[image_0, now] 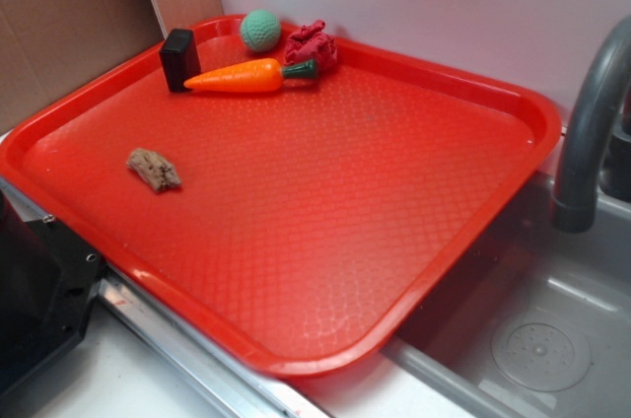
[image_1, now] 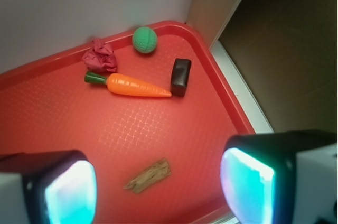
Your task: Grab the black box.
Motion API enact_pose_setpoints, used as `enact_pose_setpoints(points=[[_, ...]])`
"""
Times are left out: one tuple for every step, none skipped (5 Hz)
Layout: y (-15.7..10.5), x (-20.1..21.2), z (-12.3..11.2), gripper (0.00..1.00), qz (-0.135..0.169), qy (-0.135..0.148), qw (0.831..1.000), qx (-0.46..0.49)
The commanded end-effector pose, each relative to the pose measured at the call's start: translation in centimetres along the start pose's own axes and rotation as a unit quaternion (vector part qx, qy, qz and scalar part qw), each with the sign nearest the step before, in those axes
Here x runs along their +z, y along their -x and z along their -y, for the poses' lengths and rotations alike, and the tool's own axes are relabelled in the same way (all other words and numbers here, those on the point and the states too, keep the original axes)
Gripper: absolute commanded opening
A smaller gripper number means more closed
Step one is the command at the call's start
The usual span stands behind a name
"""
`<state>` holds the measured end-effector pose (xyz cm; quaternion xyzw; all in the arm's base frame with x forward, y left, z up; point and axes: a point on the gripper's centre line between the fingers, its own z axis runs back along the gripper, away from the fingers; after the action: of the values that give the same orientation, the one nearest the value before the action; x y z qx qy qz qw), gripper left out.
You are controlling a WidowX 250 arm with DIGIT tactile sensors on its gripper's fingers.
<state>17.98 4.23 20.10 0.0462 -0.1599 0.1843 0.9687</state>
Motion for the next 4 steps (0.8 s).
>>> enact_pose_setpoints(points=[[-2.0, -2.6, -1.2, 1.0, -0.005, -0.006, 0.998, 0.069], [-2.7, -5.6, 0.7, 1.0, -0.002, -0.01, 0.997, 0.078], [-2.8, -7.9, -0.6, 1.0, -0.01, -0.028, 0.994, 0.105], [-4.3, -10.5, -3.2, 1.0, -0.018, -0.016, 0.993, 0.113]])
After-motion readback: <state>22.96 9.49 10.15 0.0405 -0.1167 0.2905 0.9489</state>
